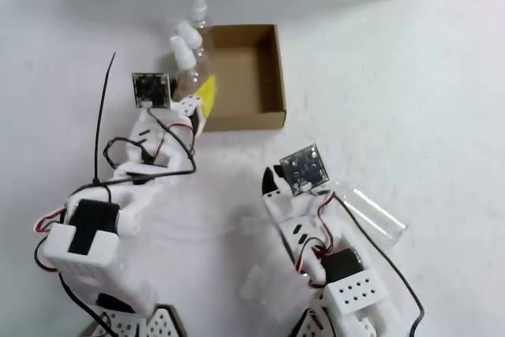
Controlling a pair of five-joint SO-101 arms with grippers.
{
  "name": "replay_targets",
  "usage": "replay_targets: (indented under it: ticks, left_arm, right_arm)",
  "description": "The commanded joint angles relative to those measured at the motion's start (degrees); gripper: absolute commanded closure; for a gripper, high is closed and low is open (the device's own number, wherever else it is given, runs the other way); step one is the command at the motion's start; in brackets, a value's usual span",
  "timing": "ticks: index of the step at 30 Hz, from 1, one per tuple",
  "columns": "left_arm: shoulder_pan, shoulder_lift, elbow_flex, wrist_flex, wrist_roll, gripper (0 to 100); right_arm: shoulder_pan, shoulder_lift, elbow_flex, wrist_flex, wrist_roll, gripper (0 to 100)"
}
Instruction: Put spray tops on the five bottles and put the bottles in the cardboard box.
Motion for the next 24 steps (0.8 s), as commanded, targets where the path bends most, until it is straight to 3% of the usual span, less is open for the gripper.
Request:
replay_targets:
  ticks: [1,19,24]
  left_arm:
    - [-0.48,0.13,-1.14,-0.35,0.35,72]
    - [-0.57,-0.13,-0.62,-0.26,0.35,69]
    - [-0.57,-8.31,3.69,0.26,0.35,69]
  right_arm:
    - [0.57,-0.57,0.70,-0.66,0.70,98.4]
    - [0.57,-0.57,0.70,-0.66,0.70,98.4]
    - [0.57,-0.57,0.70,-0.66,0.70,98.4]
